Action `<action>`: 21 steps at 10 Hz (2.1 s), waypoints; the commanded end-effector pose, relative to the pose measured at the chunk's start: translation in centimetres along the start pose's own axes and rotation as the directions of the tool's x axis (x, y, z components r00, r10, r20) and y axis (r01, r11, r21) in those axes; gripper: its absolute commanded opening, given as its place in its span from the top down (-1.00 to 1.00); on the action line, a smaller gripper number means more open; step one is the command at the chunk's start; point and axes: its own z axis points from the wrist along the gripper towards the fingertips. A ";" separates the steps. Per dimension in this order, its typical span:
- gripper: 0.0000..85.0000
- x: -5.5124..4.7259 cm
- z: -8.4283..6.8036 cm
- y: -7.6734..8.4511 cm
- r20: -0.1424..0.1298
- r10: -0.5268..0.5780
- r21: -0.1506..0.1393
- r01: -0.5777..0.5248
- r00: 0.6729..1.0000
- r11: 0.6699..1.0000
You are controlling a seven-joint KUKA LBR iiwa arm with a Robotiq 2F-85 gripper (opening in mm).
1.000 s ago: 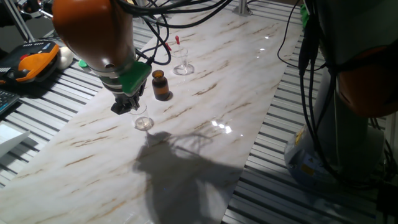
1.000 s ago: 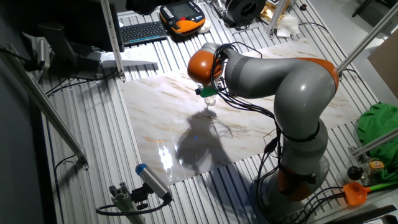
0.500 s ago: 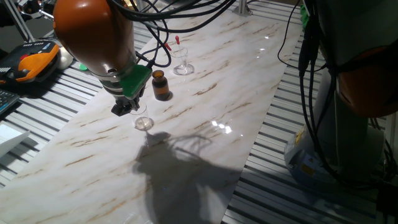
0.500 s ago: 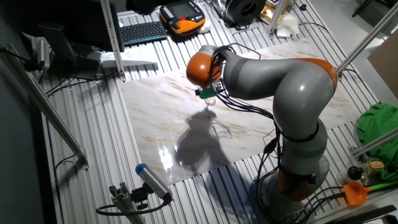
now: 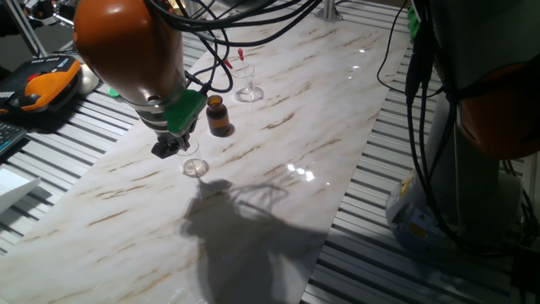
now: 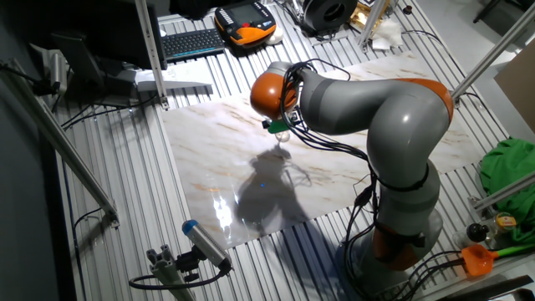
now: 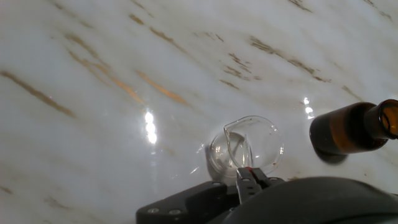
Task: Transfer liquid using a dropper
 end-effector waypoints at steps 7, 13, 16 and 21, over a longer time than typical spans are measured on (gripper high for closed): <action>1.00 0.2 -0.1 0.1 0.008 0.016 0.014 -0.016 1.000 1.000; 0.60 0.4 -0.2 0.2 0.017 0.027 0.020 -0.027 1.000 0.999; 0.60 0.4 -0.2 0.2 0.019 0.029 0.022 -0.029 0.999 0.999; 0.60 0.2 -0.2 0.2 0.019 0.032 0.024 -0.032 0.999 0.999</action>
